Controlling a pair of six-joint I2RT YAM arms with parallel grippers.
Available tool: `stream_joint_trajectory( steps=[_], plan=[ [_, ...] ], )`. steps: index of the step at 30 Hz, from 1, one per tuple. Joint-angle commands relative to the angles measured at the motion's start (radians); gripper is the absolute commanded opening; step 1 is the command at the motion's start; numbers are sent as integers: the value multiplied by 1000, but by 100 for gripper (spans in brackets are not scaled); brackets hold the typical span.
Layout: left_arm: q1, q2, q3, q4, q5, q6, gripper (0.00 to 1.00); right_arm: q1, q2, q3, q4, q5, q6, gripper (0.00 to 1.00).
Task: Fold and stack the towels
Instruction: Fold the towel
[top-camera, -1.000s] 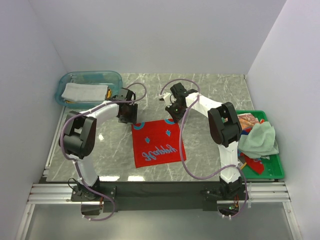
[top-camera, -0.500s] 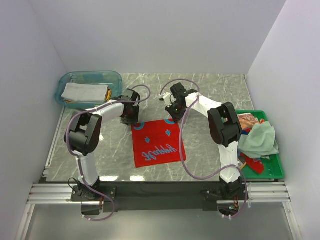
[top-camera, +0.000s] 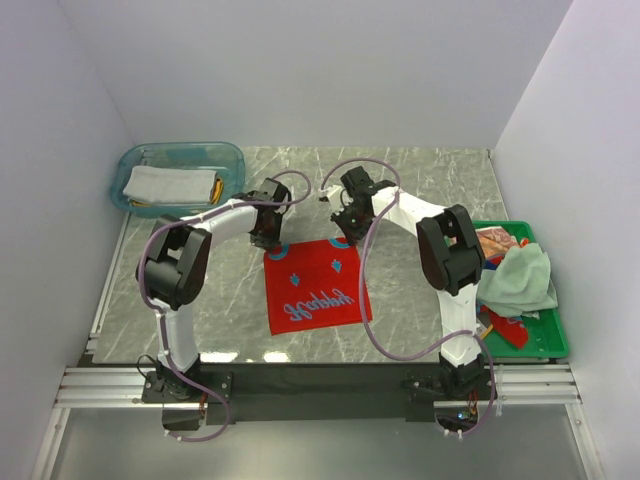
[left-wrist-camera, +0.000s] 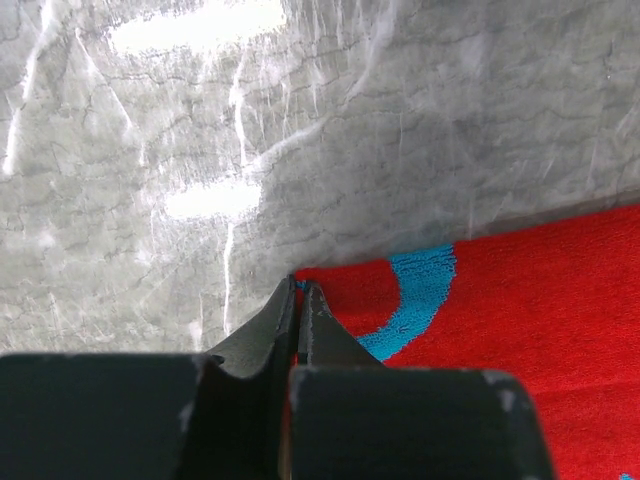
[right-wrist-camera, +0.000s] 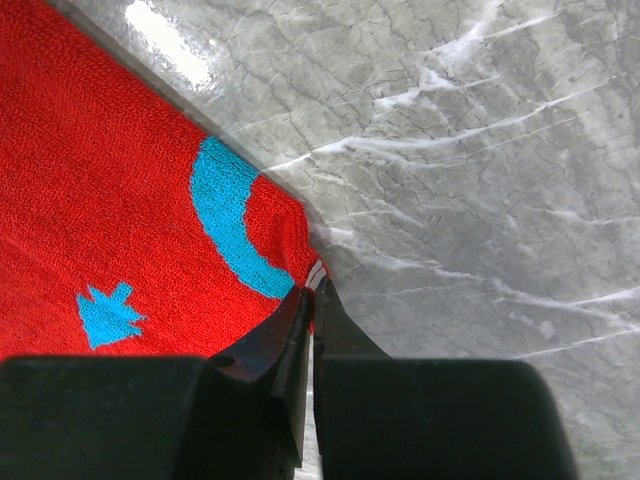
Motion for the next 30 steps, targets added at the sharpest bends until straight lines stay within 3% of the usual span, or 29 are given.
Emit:
stream_joint_trajectory(
  steps=[1, 8, 16, 30],
  plan=[
    [16, 68, -15, -31, -46, 22, 1, 0, 25, -62, 61, 76, -1, 0],
    [71, 30, 70, 21, -48, 54, 1, -39, -53, -93, 156, 86, 48, 0],
    [96, 47, 159, 133, -43, 116, 1, -50, -116, -107, 270, 198, 87, 0],
    [94, -116, 22, 263, -37, 131, 0, -30, -303, -248, 415, 327, 146, 0]
  ],
)
